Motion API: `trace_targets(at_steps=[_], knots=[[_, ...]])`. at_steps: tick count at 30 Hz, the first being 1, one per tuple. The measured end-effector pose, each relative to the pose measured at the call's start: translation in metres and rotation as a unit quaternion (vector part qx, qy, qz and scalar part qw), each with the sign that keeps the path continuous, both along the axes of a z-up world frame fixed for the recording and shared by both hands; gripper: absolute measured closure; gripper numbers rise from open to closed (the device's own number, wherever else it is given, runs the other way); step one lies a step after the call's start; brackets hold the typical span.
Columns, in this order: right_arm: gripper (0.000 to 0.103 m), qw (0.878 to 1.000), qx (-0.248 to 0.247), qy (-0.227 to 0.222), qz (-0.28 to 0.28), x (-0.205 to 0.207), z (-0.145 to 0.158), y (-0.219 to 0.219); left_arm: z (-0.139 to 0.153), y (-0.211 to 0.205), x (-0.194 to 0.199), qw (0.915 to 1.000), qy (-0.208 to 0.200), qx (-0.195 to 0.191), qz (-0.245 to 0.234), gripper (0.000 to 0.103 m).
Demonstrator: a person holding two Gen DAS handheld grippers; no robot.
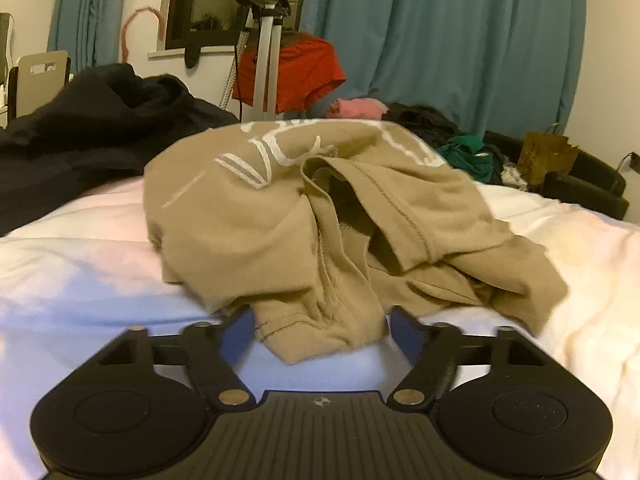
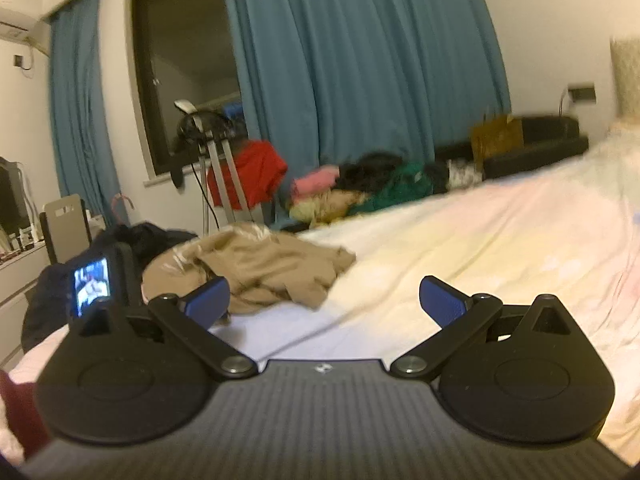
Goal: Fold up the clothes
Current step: 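Grasp the beige T-shirt with the left gripper while the right gripper approaches it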
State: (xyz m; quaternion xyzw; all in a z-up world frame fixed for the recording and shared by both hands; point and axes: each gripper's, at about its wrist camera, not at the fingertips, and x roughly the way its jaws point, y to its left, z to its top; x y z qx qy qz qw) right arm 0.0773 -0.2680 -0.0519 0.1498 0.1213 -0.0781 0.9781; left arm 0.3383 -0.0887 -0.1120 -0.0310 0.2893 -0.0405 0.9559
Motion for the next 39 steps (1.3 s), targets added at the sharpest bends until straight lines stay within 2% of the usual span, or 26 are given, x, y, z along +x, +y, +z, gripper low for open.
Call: trace_targets(at_steps=[1,2,3,6,10,13,18,20,24,27,31,34,39], knots=[[0.0,1.0,0.004,0.002,-0.001,0.003,-0.004,-0.001,-0.001,0.0,0.004,1.0,-0.003,0.002,0.004,0.058],[0.0,1.0,0.006,0.003,-0.002,0.006,-0.007,-0.001,-0.001,0.002,0.005,0.9999,-0.008,0.003,0.008,0.08],[0.0,1.0,0.009,0.004,-0.003,0.009,-0.011,-0.002,0.0,0.005,0.006,0.9998,-0.015,0.0,0.015,0.086],[0.0,1.0,0.014,0.005,-0.004,0.016,-0.019,-0.001,0.015,0.016,-0.014,0.9984,-0.052,-0.016,0.014,0.088],[0.0,1.0,0.004,-0.003,-0.001,0.012,-0.021,0.006,0.049,0.026,-0.064,0.9941,-0.107,-0.012,-0.014,0.089],[0.0,1.0,0.001,-0.012,0.001,0.007,-0.019,0.011,0.068,0.048,-0.112,0.9922,-0.116,-0.044,-0.016,0.09],[0.0,0.999,-0.026,-0.027,0.018,-0.006,-0.011,0.027,0.09,0.086,-0.192,0.9888,-0.126,-0.072,-0.033,0.09],[0.0,0.998,-0.041,-0.032,0.027,-0.013,-0.006,0.037,0.101,0.098,-0.225,0.9869,-0.136,-0.073,-0.048,0.09],[0.0,0.996,-0.07,-0.038,0.046,-0.032,0.004,0.059,0.127,0.112,-0.292,0.9769,-0.186,-0.054,-0.09,0.09],[0.0,0.994,-0.062,-0.036,0.085,-0.049,0.011,0.078,0.134,0.126,-0.335,0.9667,-0.228,-0.05,-0.105,0.09],[0.0,0.988,-0.045,-0.019,0.148,-0.058,0.018,0.108,0.131,0.143,-0.354,0.9655,-0.23,-0.083,-0.091,0.09],[0.0,0.984,-0.054,-0.014,0.167,-0.046,0.014,0.129,0.125,0.154,-0.356,0.9675,-0.216,-0.104,-0.08,0.09],[0.0,0.978,-0.076,-0.004,0.192,-0.024,0.004,0.162,0.114,0.162,-0.348,0.9706,-0.196,-0.116,-0.078,0.09]])
